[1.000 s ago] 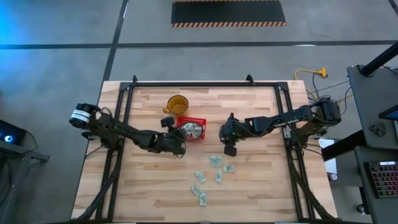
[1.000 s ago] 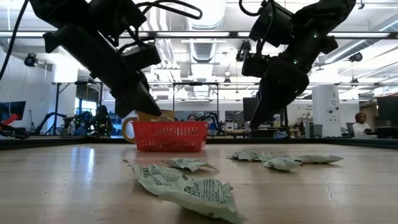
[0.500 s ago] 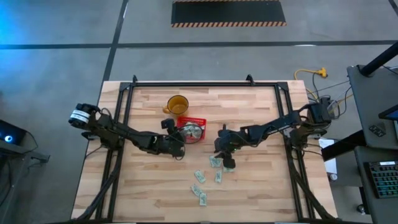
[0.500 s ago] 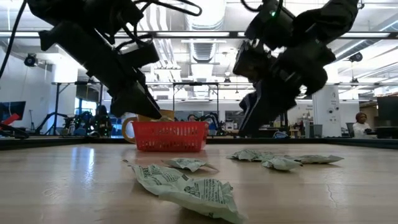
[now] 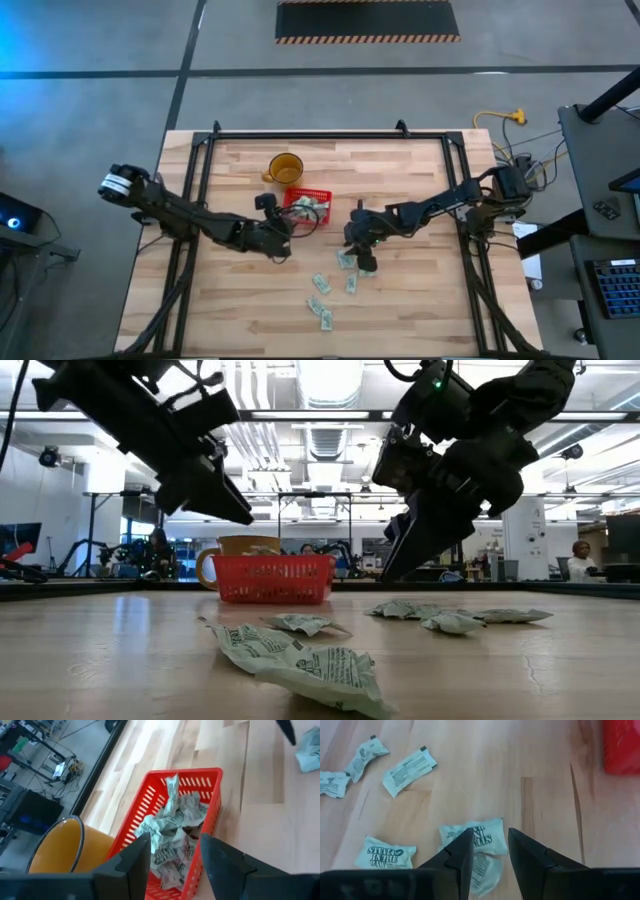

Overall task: Pick and place Stevia / Truvia into bins
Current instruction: Put the gray stevia packet into the red basket

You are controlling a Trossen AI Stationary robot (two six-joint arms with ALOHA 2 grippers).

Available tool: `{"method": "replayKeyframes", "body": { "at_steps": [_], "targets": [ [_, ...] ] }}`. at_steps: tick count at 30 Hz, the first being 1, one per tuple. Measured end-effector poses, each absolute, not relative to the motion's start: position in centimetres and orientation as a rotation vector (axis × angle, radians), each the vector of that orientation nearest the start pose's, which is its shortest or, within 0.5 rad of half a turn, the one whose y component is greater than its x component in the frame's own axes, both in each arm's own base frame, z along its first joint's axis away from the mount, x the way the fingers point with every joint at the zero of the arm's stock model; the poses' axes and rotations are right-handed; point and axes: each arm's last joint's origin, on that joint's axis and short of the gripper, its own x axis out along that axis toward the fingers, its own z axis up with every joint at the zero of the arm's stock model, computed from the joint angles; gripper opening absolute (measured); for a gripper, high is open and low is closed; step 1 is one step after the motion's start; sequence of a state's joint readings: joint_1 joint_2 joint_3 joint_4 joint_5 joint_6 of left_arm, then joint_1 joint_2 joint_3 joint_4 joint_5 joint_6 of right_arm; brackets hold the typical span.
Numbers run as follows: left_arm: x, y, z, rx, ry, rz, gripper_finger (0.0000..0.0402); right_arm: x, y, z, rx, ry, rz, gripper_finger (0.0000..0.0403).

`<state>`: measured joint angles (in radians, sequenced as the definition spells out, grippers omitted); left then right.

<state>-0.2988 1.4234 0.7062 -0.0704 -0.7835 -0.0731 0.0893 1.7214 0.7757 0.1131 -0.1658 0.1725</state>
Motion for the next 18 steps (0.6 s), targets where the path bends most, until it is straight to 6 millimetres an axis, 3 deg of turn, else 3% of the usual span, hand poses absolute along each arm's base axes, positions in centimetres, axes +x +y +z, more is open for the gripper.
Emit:
{"method": "replayKeyframes", "body": {
  "at_steps": [8, 18],
  "targets": [
    [25.77, -6.56, 18.42, 0.362, 0.680, 0.455, 0.0156, 30.66, 3.26, 12.32, 0.275, 0.971, 0.128, 0.0109],
    [25.67, -6.73, 18.36, 0.368, 0.684, 0.448, 0.0156, 30.55, 3.86, 12.29, 0.294, 0.983, 0.138, 0.0112]
  ]
}}
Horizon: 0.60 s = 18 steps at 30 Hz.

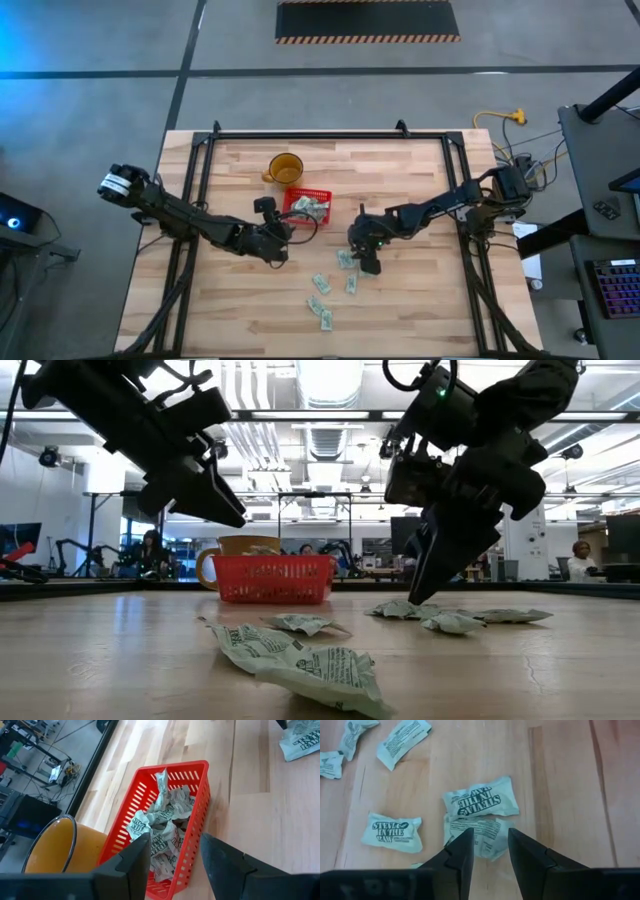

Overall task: Pick and place Stevia / Truvia into bins
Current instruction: Put the gray stevia packet into the red basket

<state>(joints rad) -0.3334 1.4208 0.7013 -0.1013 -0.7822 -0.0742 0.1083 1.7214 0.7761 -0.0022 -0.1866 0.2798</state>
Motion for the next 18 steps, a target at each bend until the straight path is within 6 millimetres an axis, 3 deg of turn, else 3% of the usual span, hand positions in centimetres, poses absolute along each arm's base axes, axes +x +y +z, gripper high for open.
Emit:
{"method": "replayKeyframes", "body": {
  "at_steps": [18],
  "targets": [
    [25.5, -6.8, 18.2, 0.375, 0.696, 0.444, 0.0156, 30.6, 4.3, 11.0, 0.189, 1.010, 0.132, 0.0079]
  ]
}}
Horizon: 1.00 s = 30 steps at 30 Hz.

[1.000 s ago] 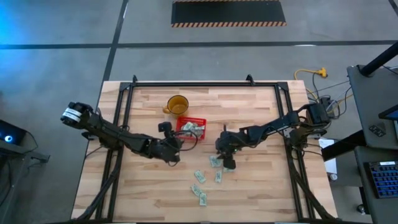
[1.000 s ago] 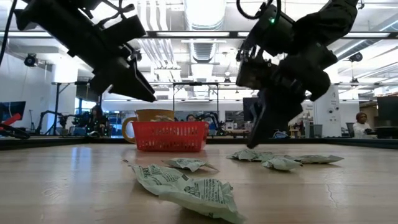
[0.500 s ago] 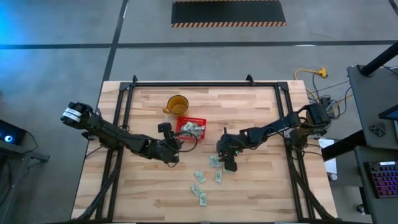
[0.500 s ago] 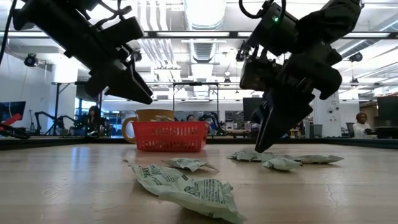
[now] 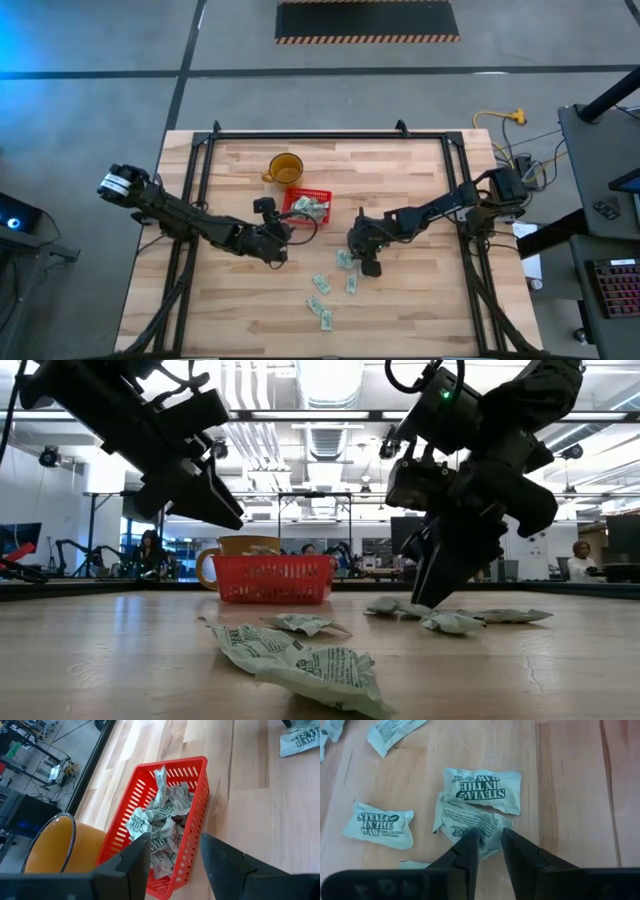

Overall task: Pick and place Stevia / Truvia into bins
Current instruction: Put the gray stevia packet into the red basket

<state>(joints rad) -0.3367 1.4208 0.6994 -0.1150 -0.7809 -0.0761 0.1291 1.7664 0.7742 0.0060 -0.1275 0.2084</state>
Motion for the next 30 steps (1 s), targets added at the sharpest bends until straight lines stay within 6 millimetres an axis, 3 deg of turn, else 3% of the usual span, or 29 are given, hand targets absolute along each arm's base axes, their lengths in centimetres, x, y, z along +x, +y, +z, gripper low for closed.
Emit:
{"method": "replayKeyframes", "body": {
  "at_steps": [8, 18, 30],
  "targets": [
    [25.5, -6.8, 18.1, 0.370, 0.703, 0.428, 0.0156, 30.5, 4.3, 10.9, 0.107, 1.004, 0.154, 0.0016],
    [25.5, -6.8, 18.1, 0.369, 0.704, 0.424, 0.0156, 30.0, 3.8, 12.7, -0.028, 0.959, 0.062, 0.0009],
    [25.5, -6.9, 18.0, 0.306, 0.705, 0.396, 0.0156, 29.9, 2.1, 16.5, -0.266, 0.734, -0.496, 0.0009]
  ]
}}
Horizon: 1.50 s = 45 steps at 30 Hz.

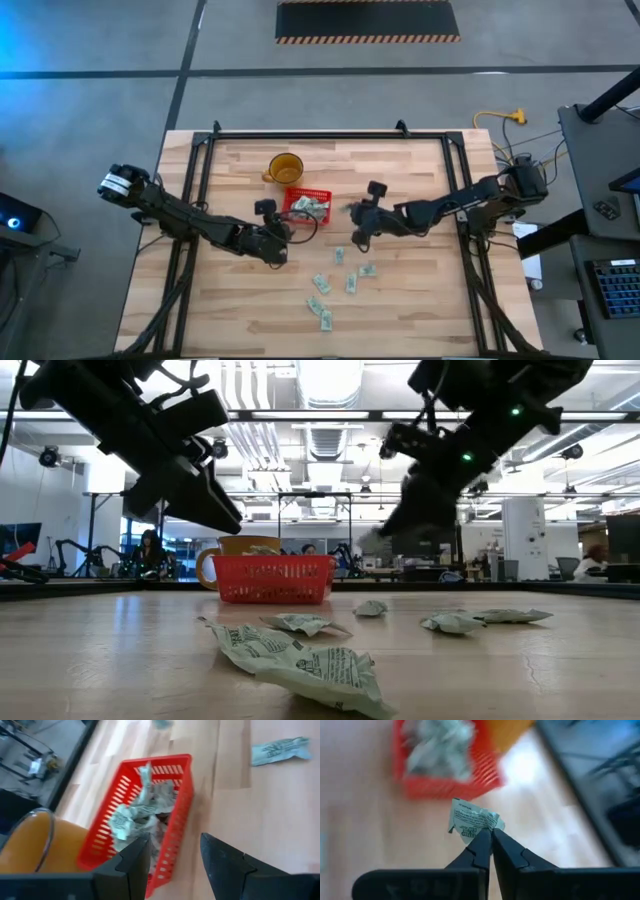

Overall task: Pick and place Stevia / Truvia into bins
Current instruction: Put the gray stevia packet into the red basket

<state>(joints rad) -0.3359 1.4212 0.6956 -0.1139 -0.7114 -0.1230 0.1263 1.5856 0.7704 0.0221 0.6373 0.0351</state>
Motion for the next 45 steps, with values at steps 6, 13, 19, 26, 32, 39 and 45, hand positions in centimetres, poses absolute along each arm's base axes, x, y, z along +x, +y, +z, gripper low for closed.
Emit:
{"method": "replayKeyframes", "body": {
  "at_steps": [6, 13, 19, 26, 32, 39, 45],
  "targets": [
    [25.6, -7.1, 18.0, 0.247, 0.705, 0.360, 0.0156, 31.2, 1.1, 17.9, -0.309, 0.582, -0.498, 0.0009],
    [25.6, -7.2, 17.9, 0.155, 0.706, 0.329, 0.0156, 32.0, -0.5, 19.0, -0.328, 0.486, -0.458, 0.0009],
    [25.8, -7.8, 18.1, 0.096, 0.683, 0.274, 0.0156, 32.3, -2.6, 18.8, -0.246, 0.463, -0.328, 0.0009],
    [26.0, -8.4, 18.4, 0.098, 0.644, 0.226, 0.0156, 33.5, -4.2, 16.1, -0.247, 0.511, -0.278, 0.0009],
    [25.7, -8.6, 18.2, 0.106, 0.655, 0.209, 0.0156, 34.4, -4.5, 15.8, -0.240, 0.513, -0.287, 0.0009],
    [25.5, -8.5, 17.8, 0.105, 0.654, 0.209, 0.0156, 34.7, -4.4, 15.9, -0.193, 0.501, -0.277, 0.0021],
    [25.6, -8.6, 17.7, 0.093, 0.617, 0.203, 0.0156, 34.7, -4.4, 15.5, -0.193, 0.513, -0.241, 0.0087]
  ]
}}
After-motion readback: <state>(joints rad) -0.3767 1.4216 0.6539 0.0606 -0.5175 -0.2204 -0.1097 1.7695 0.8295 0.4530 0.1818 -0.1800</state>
